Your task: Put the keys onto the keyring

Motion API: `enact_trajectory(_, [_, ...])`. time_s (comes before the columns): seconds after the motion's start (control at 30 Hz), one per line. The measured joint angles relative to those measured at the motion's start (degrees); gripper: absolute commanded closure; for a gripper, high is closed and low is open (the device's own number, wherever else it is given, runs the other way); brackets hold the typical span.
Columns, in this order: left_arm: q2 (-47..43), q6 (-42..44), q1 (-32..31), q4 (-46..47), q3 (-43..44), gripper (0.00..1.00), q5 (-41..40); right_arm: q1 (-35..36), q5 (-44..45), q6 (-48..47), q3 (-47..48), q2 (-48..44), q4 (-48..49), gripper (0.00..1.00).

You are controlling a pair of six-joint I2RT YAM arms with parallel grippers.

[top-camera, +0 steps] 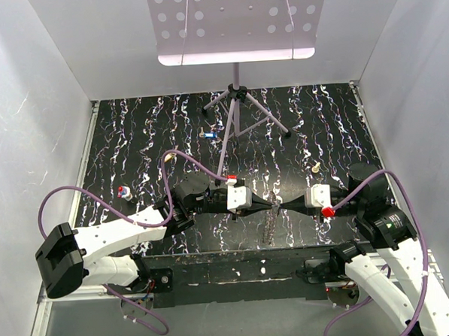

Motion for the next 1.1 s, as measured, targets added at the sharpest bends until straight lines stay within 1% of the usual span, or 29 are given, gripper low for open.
enact_trajectory(1.1, [0.00,0.11,0.04,-0.13,0.00,1.00,1.18,0.02,0.02,5.25,0.00,1.11,0.87,0.99])
